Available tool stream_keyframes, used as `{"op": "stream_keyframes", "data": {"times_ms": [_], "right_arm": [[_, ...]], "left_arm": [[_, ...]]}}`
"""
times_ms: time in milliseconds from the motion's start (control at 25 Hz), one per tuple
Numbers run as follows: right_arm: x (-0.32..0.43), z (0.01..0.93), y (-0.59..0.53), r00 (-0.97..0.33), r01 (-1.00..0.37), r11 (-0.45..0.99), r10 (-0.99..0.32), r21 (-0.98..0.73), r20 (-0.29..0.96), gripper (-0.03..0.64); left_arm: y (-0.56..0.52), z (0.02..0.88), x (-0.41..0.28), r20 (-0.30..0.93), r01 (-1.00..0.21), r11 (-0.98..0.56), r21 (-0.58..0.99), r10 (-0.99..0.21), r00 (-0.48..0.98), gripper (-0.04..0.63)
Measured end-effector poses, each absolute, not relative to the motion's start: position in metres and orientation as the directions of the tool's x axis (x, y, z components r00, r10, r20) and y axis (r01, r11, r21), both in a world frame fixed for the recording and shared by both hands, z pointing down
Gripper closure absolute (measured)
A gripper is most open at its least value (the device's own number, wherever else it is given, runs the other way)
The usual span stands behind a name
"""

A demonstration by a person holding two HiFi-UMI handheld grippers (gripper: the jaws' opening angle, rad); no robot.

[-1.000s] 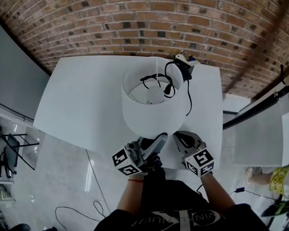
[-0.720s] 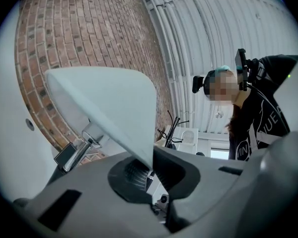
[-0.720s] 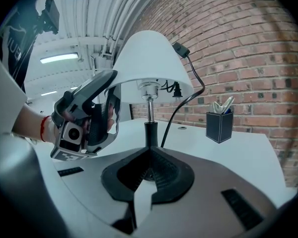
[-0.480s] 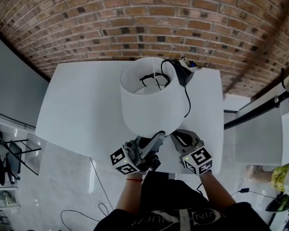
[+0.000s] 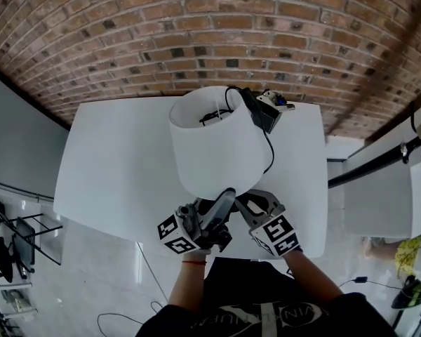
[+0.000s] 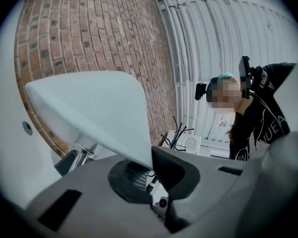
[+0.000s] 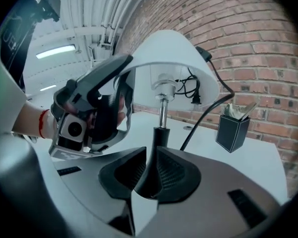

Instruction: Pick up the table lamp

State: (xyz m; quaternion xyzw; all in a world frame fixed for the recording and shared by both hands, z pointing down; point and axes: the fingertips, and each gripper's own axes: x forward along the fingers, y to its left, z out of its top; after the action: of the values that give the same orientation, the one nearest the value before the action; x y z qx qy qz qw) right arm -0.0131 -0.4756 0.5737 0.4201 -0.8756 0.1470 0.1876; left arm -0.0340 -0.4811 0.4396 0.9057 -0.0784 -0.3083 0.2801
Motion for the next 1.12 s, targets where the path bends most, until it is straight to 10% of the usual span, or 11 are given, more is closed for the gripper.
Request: {"op": "stream_keyframes", "data": {"times_ms": [1120], "right_arm": [[-0.031,0.626,-0.521,-0.425,-0.889,0.428,-0.639,-0.164,0.641,0.459]], "left_arm": [[-0.502,0.438,-0.037,-0.487,0.132,-0.802,0.582,-0.214,0.847,0.584]]}}
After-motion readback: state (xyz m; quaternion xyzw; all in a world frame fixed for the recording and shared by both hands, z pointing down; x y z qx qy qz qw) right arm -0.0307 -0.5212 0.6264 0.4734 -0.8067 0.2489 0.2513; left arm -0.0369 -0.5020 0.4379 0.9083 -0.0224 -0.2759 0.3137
